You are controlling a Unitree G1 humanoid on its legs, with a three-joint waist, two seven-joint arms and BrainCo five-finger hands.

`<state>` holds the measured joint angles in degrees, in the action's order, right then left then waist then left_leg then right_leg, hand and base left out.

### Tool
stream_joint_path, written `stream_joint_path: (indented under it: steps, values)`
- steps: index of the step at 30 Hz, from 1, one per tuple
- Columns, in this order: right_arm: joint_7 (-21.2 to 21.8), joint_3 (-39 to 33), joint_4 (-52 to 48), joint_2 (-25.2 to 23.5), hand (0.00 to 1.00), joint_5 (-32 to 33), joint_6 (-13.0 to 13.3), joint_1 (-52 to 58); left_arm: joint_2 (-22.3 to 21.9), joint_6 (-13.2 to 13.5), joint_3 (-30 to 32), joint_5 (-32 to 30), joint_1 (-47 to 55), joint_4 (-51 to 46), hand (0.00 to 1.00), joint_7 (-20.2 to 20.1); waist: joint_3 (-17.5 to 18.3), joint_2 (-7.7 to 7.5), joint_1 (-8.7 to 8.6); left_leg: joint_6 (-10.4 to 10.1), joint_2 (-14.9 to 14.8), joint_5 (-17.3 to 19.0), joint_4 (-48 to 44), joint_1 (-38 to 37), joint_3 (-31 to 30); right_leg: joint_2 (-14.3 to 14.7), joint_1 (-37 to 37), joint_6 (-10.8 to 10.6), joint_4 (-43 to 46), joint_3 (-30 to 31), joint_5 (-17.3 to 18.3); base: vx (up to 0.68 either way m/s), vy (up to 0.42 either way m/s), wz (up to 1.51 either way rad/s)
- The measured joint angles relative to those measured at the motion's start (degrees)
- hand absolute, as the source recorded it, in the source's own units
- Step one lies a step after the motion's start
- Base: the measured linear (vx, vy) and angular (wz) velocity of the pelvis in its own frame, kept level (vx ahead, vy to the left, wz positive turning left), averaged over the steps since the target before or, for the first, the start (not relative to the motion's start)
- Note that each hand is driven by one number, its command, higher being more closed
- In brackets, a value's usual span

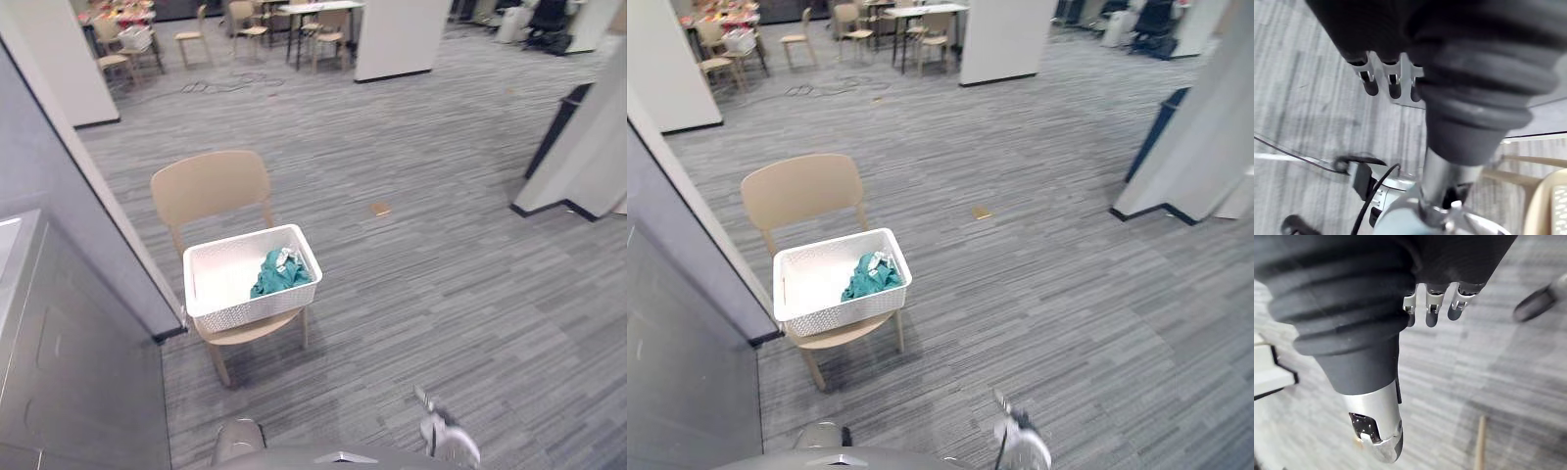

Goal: Pick up the laundry basket with both hands and put the clothes into the washing machine.

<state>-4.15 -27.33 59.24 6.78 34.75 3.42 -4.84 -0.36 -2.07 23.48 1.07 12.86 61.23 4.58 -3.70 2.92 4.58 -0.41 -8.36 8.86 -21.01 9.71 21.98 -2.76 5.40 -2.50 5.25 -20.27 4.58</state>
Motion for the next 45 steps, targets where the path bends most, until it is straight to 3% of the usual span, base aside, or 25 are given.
stream_joint_path:
  steps: [1, 2, 5, 7, 9, 10, 11, 12, 13, 15, 16, 17, 20, 22, 23, 24, 25, 27, 29, 30, 34, 36, 38, 41, 45]
  values:
    - [-0.1, -0.2, -0.1, -0.2, 0.00, 0.9, 0.5, -0.9, 0.2, -0.1, 0.0, -0.2, -0.4, 0.9, 0.00, 0.0, -0.1, -0.25, 0.38, 3.7, 0.2, -3.6, 3.0, -0.8, 1.1, 0.1, 0.1, -0.1, -0.2, -0.4, 0.3, 0.15, -0.060, 0.46]
    - [-0.2, -0.8, -1.3, -1.7, 0.00, 1.8, 0.8, -1.7, 0.2, -0.4, 1.5, -0.3, -0.6, 1.3, 0.00, 0.0, -0.5, -1.25, 0.49, 4.4, 1.8, -6.1, 6.7, -2.3, 2.2, -0.5, 1.0, -0.5, -0.9, -0.6, 0.2, 0.18, -0.031, 0.27]
    - [-0.2, -0.6, -4.2, -5.0, 0.00, 2.0, 1.4, -0.8, 0.2, -0.5, 4.7, -1.2, -1.0, 1.2, 0.00, 0.0, -1.3, -2.97, 0.59, 4.1, 6.0, -6.7, 13.4, -5.7, 1.8, -3.3, 1.4, -1.5, 1.2, -0.7, 1.8, 0.18, 0.032, 0.14]
    - [0.0, 0.1, -4.1, -6.6, 0.00, 1.9, 1.2, 1.6, 0.4, -0.5, 3.5, -1.5, -1.1, 1.3, 0.00, 0.1, -1.1, -2.97, 0.33, 3.9, 9.0, -6.8, 17.7, -8.8, 1.0, -6.0, 0.5, -1.9, 6.7, -0.6, 4.3, 0.16, 0.107, 0.25]
    - [0.2, 0.1, -4.0, -7.5, 0.00, 1.3, 0.3, 5.5, 0.8, -0.5, 0.9, -1.8, -1.2, 1.8, 0.00, 0.2, -0.9, -2.29, -0.28, 4.0, 10.4, -6.8, 20.4, -11.2, -1.1, -8.8, -4.1, -2.2, 20.4, 0.8, 5.3, 0.16, 0.089, 0.55]
    - [0.3, -0.3, -4.3, -7.5, 0.00, 0.4, -0.3, 7.5, 1.9, -0.4, -1.4, -1.9, -2.1, 2.3, 0.00, 0.2, -1.0, -2.49, -0.87, 4.1, 11.0, -6.7, 20.2, -12.1, -2.7, -10.6, -8.8, -3.6, 32.6, 3.9, 4.0, 0.23, 0.039, 0.89]
    - [0.5, -0.5, -3.9, -6.8, 0.00, -0.9, -0.9, 8.8, 2.9, -0.4, -2.9, -1.9, -3.0, 2.3, 0.00, 0.1, -1.2, -3.09, -2.12, 4.2, 11.6, -6.6, 20.0, -13.6, -5.0, -11.4, -12.4, -5.2, 42.3, 7.5, 2.7, 0.25, 0.001, 0.99]
    - [0.6, -0.5, -3.7, -6.7, 0.00, -1.3, -1.1, 9.4, 3.4, -0.4, -3.7, -1.9, -3.6, 2.3, 0.00, 0.1, -1.4, -3.40, -2.70, 4.2, 11.6, -6.6, 19.9, -14.2, -6.3, -11.3, -13.7, -5.3, 45.8, 8.9, 2.8, 0.30, -0.069, 1.20]
    - [0.8, -0.8, -2.1, -7.4, 0.00, -1.4, -1.4, 11.4, 4.6, -0.3, -4.1, -1.9, -5.8, 2.0, 0.00, 0.2, -1.5, -5.05, -2.92, 3.9, 11.5, -6.4, 19.9, -15.3, -9.2, -11.1, -16.7, -5.0, 50.6, 10.5, 3.8, 0.22, -0.085, 0.97]
    - [1.2, -2.6, 0.0, -8.2, 0.00, -1.4, -1.5, 12.3, 5.8, -0.3, -6.4, -2.4, -7.0, 2.0, 0.00, 0.1, -1.7, -6.08, -2.99, 3.6, 11.5, -6.5, 19.9, -16.0, -10.7, -12.2, -17.4, -5.2, 49.4, 10.3, 5.6, 0.22, -0.123, 0.83]
    - [1.3, -4.7, 2.2, -8.6, 0.00, -1.3, -2.3, 13.4, 6.1, 0.1, -8.6, -2.6, -8.2, 1.9, 0.00, 0.2, -1.7, -6.03, -3.33, 2.5, 11.4, -5.8, 19.3, -16.4, -13.5, -15.1, -17.7, -4.6, 42.9, 10.1, 6.4, 0.22, -0.147, 0.76]
    - [1.3, -5.3, 2.4, -8.6, 0.00, -1.2, -2.4, 13.8, 6.0, 0.1, -8.8, -2.6, -8.7, 1.9, 0.00, 0.2, -1.7, -5.81, -3.47, 2.1, 11.2, -5.5, 19.2, -16.4, -14.5, -15.7, -17.3, -4.4, 39.8, 10.6, 6.3, 0.19, -0.137, 0.72]
    - [1.3, -5.6, 2.5, -8.7, 0.00, -1.2, -2.4, 14.1, 5.9, 0.9, -9.7, -2.7, -10.1, 1.8, 0.00, 0.2, -1.7, -5.57, -4.19, 0.1, 9.2, -4.2, 18.2, -15.5, -17.5, -14.3, -15.8, -3.3, 23.2, 18.0, 3.6, 0.12, -0.209, 0.49]
    - [1.3, -6.1, 2.5, -9.3, 0.00, -0.9, -2.4, 14.1, 5.9, 1.2, -10.6, -3.6, -10.8, 1.8, 0.00, 0.2, -1.4, -6.06, -4.56, -1.7, 7.4, -3.3, 17.0, -14.7, -19.4, -13.2, -13.8, -5.0, 15.3, 19.5, -0.8, 0.15, -0.440, 0.46]
    - [1.3, -5.9, 2.5, -10.1, 0.00, -0.7, -2.4, 14.1, 6.3, 1.2, -10.4, -3.9, -10.9, 1.8, 0.00, 0.1, -0.5, -7.61, -4.50, -2.9, 7.2, -3.2, 17.0, -14.8, -20.2, -13.4, -12.4, -5.8, 11.3, 18.5, -6.9, 0.20, -0.593, 0.31]
    - [1.2, -4.5, 2.1, -10.6, 0.00, -0.7, -2.5, 13.4, 6.4, 1.2, -10.0, -4.4, -10.7, 2.1, 0.00, 0.2, 0.3, -8.82, -4.36, -4.6, 6.6, -2.8, 17.1, -14.9, -20.4, -13.8, -10.5, -9.4, 8.8, 16.6, -5.9, 0.18, -0.515, 0.18]
    - [1.1, -3.7, 0.7, -10.2, 0.00, -0.7, -2.6, 12.8, 6.2, 1.3, -10.1, -4.8, -10.8, 2.5, 0.00, 0.3, 0.8, -8.74, -4.30, -5.4, 5.4, -2.6, 17.1, -14.9, -20.4, -12.7, -9.5, -9.2, 7.2, 16.1, -4.7, 0.15, -0.474, -0.02]
    - [1.0, 0.8, -10.9, -7.2, 0.00, -1.6, -2.2, 10.2, 2.6, 1.3, -11.3, -5.3, -11.4, 3.5, 0.00, 0.1, 0.6, -4.37, -5.37, -7.7, 1.1, -3.4, 18.3, -14.0, -20.8, -8.3, -8.5, -7.9, 3.2, 13.3, -4.3, 0.10, -0.360, 0.02]
    - [0.7, 2.9, -18.2, -4.2, 0.00, -1.9, -1.3, 8.4, 1.5, 1.3, -13.8, -5.7, -11.4, 3.6, 0.00, 0.0, 0.7, -2.02, -5.65, -9.1, -1.2, -4.5, 20.0, -14.9, -22.1, -6.1, -7.0, -6.9, 2.6, 11.3, -3.9, 0.10, -0.255, 0.39]
    - [0.1, 5.6, -23.5, -2.1, 0.00, -2.0, -0.4, 7.5, 1.6, 1.3, -15.2, -6.1, -11.2, 3.4, 0.00, 0.0, 0.9, -1.68, -5.21, -9.7, -2.3, -4.9, 20.3, -14.9, -22.2, -5.1, -6.3, -6.3, 2.5, 10.1, -3.6, 0.07, -0.205, 0.38]
    - [0.7, 14.7, -39.3, 2.3, 0.00, -6.0, 3.3, 1.6, 2.8, 1.7, -18.2, -8.7, -11.2, 2.3, 0.00, 0.0, 0.9, -2.79, -4.69, -10.2, -3.2, -6.1, 20.4, -13.0, -24.5, -3.9, -5.4, -5.3, -0.1, 7.4, -4.3, -0.02, -0.111, 0.27]
    - [0.8, 17.2, -42.3, 2.5, 0.00, -8.2, 3.9, 0.6, 3.4, 2.0, -19.1, -9.0, -11.3, 2.2, 0.00, 0.0, 1.3, -3.38, -4.52, -10.2, -3.2, -6.7, 20.7, -11.8, -25.5, -3.8, -5.2, -5.2, -1.5, 6.3, -5.1, -0.05, -0.042, 0.35]
    - [1.8, 24.4, -45.0, 3.0, 0.00, -15.0, 4.3, -3.5, 4.2, 2.2, -20.8, -9.3, -11.6, 1.1, 0.00, -0.1, 1.2, -4.25, -4.01, -10.3, -2.9, -8.5, 22.4, -10.1, -27.1, -3.6, -5.1, -5.3, -4.6, 4.8, -7.0, -0.05, -0.022, 0.35]
    - [2.4, 34.3, -44.3, 3.7, 0.00, -25.1, 3.9, -10.5, 4.3, 2.9, -23.0, -11.2, -11.8, -0.4, 0.00, -0.8, 0.3, -3.84, -2.39, -10.1, -2.2, -9.2, 22.3, -8.5, -28.2, -4.1, -5.2, -5.4, -5.9, 3.9, -8.3, -0.07, 0.001, 0.21]
    - [4.5, 49.3, -34.4, 5.8, 0.00, -36.6, 4.1, -28.7, 4.3, 4.2, -25.1, -11.5, -14.0, -2.9, 0.00, -1.3, -4.6, -2.87, 0.49, -10.2, -2.1, -10.7, 22.4, -5.5, -28.7, -4.1, -7.9, -4.9, -6.2, 4.0, -9.8, -0.13, -0.006, 0.05]
